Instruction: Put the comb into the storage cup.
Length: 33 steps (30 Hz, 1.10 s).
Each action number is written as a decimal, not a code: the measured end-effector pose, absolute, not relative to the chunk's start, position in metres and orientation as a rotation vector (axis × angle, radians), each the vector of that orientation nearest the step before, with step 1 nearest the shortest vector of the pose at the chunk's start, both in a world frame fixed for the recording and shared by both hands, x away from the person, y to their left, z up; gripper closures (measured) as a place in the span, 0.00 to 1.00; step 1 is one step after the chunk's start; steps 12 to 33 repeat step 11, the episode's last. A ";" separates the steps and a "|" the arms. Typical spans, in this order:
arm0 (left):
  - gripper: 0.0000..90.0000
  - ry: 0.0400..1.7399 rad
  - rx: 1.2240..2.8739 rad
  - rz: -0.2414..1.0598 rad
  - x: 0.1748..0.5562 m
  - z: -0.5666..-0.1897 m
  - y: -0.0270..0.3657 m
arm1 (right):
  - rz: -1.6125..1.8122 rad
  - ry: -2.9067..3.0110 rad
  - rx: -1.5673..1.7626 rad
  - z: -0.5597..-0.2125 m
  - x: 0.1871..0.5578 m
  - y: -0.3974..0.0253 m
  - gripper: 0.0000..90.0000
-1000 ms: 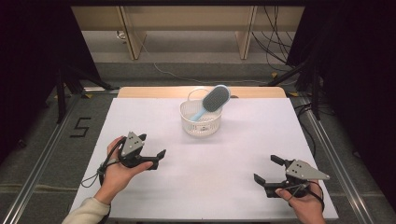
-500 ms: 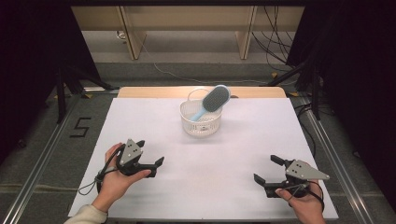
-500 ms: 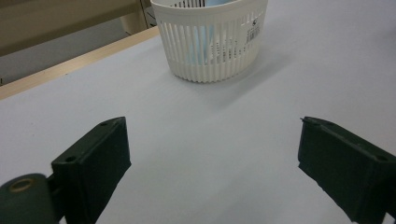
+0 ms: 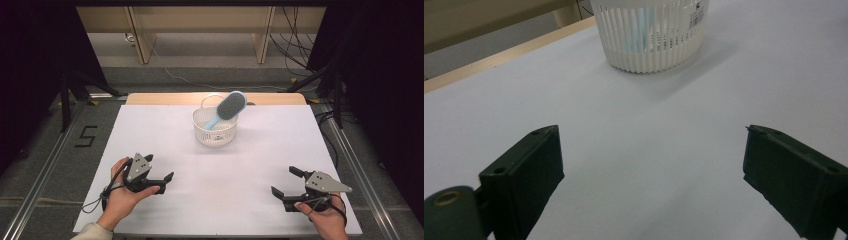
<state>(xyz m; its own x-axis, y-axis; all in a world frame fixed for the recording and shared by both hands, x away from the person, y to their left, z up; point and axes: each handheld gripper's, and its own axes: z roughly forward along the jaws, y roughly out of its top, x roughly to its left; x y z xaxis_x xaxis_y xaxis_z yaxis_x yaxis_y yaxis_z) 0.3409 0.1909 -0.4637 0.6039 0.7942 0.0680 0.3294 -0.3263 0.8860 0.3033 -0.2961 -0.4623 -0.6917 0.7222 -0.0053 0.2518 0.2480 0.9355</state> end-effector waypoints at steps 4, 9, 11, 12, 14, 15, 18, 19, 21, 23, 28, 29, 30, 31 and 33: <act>0.10 0.892 1.919 0.634 0.341 -0.465 0.189 | 1.438 2.089 0.887 -0.462 0.303 -0.296 0.09; 0.10 0.888 1.925 0.643 0.341 -0.466 0.188 | 1.435 2.094 0.891 -0.463 0.303 -0.296 0.09; 0.10 0.886 1.925 0.633 0.341 -0.467 0.187 | 1.436 2.094 0.891 -0.463 0.303 -0.296 0.09; 0.10 0.886 1.925 0.633 0.341 -0.467 0.187 | 1.436 2.094 0.891 -0.463 0.303 -0.296 0.09; 0.10 0.886 1.925 0.633 0.341 -0.467 0.187 | 1.436 2.094 0.891 -0.463 0.303 -0.296 0.09; 0.10 0.886 1.925 0.633 0.341 -0.467 0.187 | 1.436 2.094 0.891 -0.463 0.303 -0.296 0.09; 0.10 0.886 1.925 0.633 0.341 -0.467 0.187 | 1.436 2.094 0.891 -0.463 0.303 -0.296 0.09; 0.10 0.886 1.925 0.633 0.341 -0.467 0.187 | 1.436 2.094 0.891 -0.463 0.303 -0.296 0.09; 0.10 0.886 1.925 0.633 0.341 -0.467 0.187 | 1.436 2.094 0.891 -0.463 0.303 -0.296 0.09; 0.10 0.886 1.925 0.633 0.341 -0.467 0.187 | 1.436 2.094 0.891 -0.463 0.303 -0.296 0.09; 0.10 0.886 1.925 0.633 0.341 -0.467 0.187 | 1.436 2.094 0.891 -0.463 0.303 -0.296 0.09; 0.10 0.886 1.925 0.633 0.341 -0.467 0.187 | 1.436 2.094 0.891 -0.463 0.303 -0.296 0.09; 0.10 0.886 1.925 0.633 0.341 -0.467 0.187 | 1.436 2.094 0.891 -0.463 0.303 -0.296 0.09; 0.10 0.886 1.925 0.633 0.341 -0.467 0.187 | 1.436 2.094 0.891 -0.463 0.303 -0.296 0.09; 0.10 0.886 1.925 0.633 0.341 -0.467 0.187 | 1.436 2.094 0.891 -0.463 0.303 -0.296 0.09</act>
